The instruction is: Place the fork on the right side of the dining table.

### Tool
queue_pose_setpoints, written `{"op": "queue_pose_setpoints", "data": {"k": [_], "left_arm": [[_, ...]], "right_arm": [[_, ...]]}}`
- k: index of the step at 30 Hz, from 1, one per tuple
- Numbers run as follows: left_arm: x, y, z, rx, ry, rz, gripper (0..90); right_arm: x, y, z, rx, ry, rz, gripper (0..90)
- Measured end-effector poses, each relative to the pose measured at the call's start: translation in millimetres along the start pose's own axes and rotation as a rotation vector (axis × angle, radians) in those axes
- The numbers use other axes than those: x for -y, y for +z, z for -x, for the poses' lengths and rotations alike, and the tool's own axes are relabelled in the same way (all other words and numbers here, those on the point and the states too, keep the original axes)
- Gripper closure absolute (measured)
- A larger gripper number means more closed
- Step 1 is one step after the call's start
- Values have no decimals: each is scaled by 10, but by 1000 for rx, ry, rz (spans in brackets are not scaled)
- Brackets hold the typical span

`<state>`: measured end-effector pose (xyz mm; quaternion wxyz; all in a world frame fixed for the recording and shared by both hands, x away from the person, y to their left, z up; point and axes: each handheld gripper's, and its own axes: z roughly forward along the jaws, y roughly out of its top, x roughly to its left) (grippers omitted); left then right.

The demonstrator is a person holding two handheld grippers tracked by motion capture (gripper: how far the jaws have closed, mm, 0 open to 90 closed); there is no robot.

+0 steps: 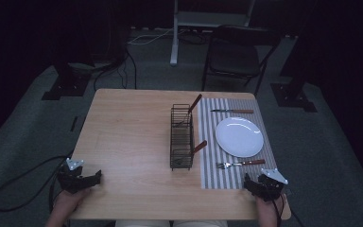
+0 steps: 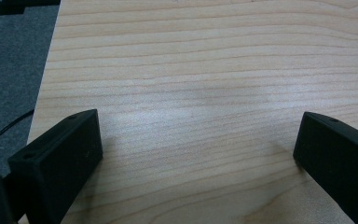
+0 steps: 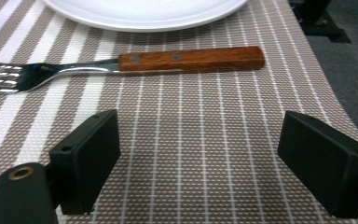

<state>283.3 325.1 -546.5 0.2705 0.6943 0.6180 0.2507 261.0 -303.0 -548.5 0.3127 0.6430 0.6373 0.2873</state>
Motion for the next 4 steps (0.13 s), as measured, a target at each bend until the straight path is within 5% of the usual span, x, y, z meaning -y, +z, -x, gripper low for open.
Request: {"op": "queue_pose_setpoints", "data": {"k": [4], "left_arm": [[0,0,0,0,0,0,14]], "right_arm": [[-1,5,-14,10,-10,-9,128]]}}
